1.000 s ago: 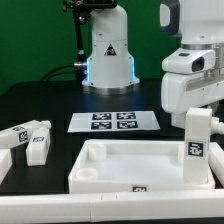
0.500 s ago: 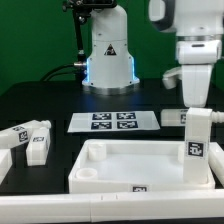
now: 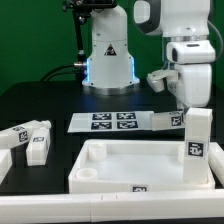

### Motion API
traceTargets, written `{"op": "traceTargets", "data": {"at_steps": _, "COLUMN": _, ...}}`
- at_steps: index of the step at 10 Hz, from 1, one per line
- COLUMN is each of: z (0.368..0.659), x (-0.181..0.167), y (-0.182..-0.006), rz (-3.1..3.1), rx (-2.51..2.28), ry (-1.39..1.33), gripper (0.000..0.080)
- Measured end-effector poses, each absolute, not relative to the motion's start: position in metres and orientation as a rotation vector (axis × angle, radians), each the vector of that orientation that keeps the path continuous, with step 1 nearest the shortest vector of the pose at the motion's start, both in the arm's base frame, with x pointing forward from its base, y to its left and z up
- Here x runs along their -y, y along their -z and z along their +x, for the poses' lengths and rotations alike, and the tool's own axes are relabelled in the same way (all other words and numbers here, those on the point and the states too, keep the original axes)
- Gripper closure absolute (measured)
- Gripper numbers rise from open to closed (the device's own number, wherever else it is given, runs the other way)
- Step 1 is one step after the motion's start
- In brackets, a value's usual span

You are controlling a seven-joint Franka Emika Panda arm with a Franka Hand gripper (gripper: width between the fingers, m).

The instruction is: Assemble desk

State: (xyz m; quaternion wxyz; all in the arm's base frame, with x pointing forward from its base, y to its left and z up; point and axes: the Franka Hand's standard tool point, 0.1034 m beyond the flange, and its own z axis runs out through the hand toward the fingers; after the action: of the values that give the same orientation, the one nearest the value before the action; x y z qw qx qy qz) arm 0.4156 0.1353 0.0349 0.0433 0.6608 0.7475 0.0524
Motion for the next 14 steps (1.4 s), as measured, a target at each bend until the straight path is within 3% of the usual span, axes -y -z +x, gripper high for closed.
{"op": "traceTargets", "data": {"at_steps": 10, "z": 0.414, "x": -0.120, "y": -0.036, "rz": 1.532, "rx": -2.608, "ry": -0.126, "gripper": 0.0514}}
{"op": "traceTargets", "data": {"at_steps": 14, "z": 0.407, "x": -0.119, "y": -0.029, "rz": 1.342, "rx": -2.718, "ry": -0.096, "gripper": 0.0514}}
